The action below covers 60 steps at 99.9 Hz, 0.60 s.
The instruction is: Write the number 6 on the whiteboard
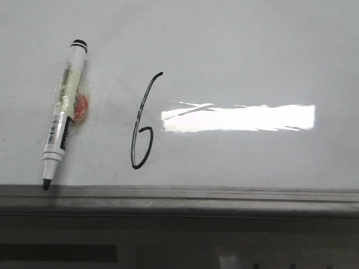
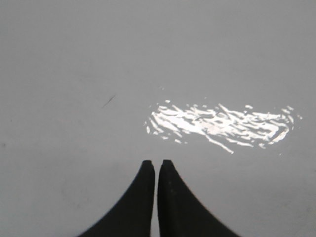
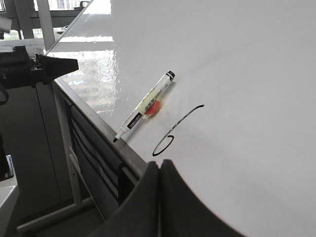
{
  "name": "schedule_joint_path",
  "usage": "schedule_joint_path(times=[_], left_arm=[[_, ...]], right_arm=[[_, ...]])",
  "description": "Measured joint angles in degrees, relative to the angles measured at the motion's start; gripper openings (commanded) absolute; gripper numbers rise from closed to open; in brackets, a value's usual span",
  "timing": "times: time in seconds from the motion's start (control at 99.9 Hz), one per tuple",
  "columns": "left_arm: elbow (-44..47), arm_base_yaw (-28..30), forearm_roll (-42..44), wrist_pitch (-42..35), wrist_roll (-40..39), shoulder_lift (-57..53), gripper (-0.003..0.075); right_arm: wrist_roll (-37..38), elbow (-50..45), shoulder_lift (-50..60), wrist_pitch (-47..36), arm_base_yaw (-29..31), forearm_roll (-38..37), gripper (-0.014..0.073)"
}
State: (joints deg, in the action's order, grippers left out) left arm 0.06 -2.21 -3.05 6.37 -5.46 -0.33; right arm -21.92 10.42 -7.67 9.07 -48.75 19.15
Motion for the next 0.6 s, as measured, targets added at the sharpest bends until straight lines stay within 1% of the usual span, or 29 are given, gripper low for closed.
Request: schedule_joint_path(times=[0.07,0.09,0.22,0.601], left_arm=[[0.0,0.54,0.13,2.86,-0.2,0.0,-0.002],[0.0,0.65,0.24,5.34,-0.35,0.0,-0.002],[0.0,0.65,0.24,12.27,-0.35,0.0,-0.002],[-0.06,0.65,0.24,12.81,-0.35,0.0,-0.002]], right_arm=[[0.0,0.0,0.0,0.0,0.0,0.0,-0.0064],[0.0,0.0,0.0,0.0,0.0,0.0,-0.0064],[0.0,0.0,0.0,0.0,0.0,0.0,-0.0064],[0.0,0.0,0.0,0.0,0.0,0.0,-0.0064]])
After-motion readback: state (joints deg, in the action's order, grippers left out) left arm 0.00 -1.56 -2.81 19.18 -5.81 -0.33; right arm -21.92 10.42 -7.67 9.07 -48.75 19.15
